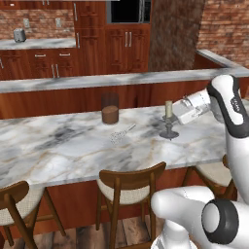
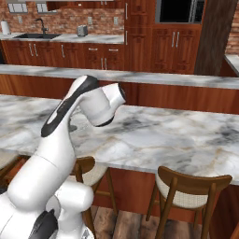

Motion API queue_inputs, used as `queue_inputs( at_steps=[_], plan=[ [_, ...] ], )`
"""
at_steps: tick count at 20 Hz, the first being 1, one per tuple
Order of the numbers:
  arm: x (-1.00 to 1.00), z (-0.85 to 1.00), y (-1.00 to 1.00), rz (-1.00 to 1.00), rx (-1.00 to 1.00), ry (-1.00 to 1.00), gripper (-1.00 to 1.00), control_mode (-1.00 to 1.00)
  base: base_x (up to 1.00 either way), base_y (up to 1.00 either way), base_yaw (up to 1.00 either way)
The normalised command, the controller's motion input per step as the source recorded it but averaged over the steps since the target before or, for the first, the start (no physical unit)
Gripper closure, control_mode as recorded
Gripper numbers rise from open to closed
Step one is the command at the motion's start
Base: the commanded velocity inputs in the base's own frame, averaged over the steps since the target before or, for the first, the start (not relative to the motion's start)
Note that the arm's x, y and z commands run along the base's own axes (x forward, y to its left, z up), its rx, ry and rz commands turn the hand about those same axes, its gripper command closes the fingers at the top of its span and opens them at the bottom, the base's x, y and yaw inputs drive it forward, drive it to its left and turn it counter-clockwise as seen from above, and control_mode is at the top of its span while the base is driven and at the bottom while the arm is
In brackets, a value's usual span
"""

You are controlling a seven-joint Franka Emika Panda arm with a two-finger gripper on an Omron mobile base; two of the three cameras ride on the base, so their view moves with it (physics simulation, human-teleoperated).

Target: Pick the candle and jar from the dining table and place them in the open cabinet. Close the cabinet after placing the objects.

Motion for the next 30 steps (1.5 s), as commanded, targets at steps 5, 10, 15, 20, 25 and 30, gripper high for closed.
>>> queue_inputs(
  at_steps=[5,10,15,20,25,30],
  plan=[
    [-0.48,0.7,0.07,0.0,0.0,0.02,1.0,-1.0,0.0,0.0,0.0],
    [-0.45,0.53,0.0,0.0,-0.01,0.12,1.0,-1.0,0.0,0.0,0.0],
    [-0.42,0.12,0.06,0.0,0.0,0.04,1.0,-1.0,0.0,0.0,0.0],
    [-0.08,0.0,0.02,0.0,0.0,0.0,1.0,-1.0,0.0,0.0,0.0],
    [0.0,0.0,0.0,0.0,0.0,0.0,1.0,-1.0,0.0,0.0,0.0],
    [-0.02,0.0,0.0,0.0,0.0,0.0,1.0,-1.0,0.0,0.0,0.0]
  ],
)
